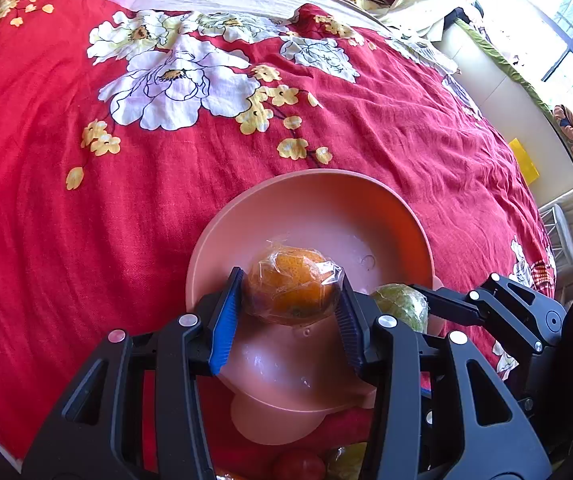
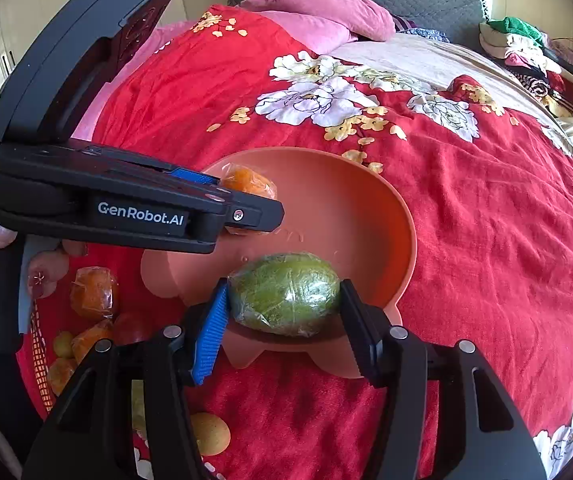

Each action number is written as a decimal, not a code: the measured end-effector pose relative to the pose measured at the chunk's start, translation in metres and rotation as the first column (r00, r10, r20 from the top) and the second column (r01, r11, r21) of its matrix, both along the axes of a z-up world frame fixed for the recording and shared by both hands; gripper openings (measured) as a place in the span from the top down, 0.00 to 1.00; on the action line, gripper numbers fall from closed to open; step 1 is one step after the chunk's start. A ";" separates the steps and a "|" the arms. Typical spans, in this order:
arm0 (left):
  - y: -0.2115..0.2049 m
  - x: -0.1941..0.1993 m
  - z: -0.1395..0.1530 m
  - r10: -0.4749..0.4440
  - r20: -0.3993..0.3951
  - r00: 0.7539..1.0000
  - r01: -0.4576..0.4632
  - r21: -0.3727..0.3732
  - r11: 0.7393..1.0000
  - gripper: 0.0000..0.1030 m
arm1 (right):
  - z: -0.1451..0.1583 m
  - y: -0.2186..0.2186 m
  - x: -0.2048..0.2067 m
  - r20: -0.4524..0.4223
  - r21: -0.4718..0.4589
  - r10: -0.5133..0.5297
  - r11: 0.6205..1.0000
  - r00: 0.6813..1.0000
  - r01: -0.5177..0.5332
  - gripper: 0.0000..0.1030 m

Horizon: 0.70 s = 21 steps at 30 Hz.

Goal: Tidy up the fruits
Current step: 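Carry the bagged orange and bagged green fruit over the pink bowl with both tools, then open both tools to drop the fruits into the pink bowl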

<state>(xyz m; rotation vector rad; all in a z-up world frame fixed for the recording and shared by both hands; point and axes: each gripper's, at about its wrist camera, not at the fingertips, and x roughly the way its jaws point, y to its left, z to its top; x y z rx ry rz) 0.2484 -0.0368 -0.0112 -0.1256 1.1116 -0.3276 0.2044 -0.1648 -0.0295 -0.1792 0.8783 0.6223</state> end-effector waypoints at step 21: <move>0.008 -0.005 0.009 0.025 0.013 1.000 -0.025 -0.001 1.000 0.53 | 0.011 -0.006 -0.011 0.009 0.015 -0.013 1.000 1.000 0.013 0.38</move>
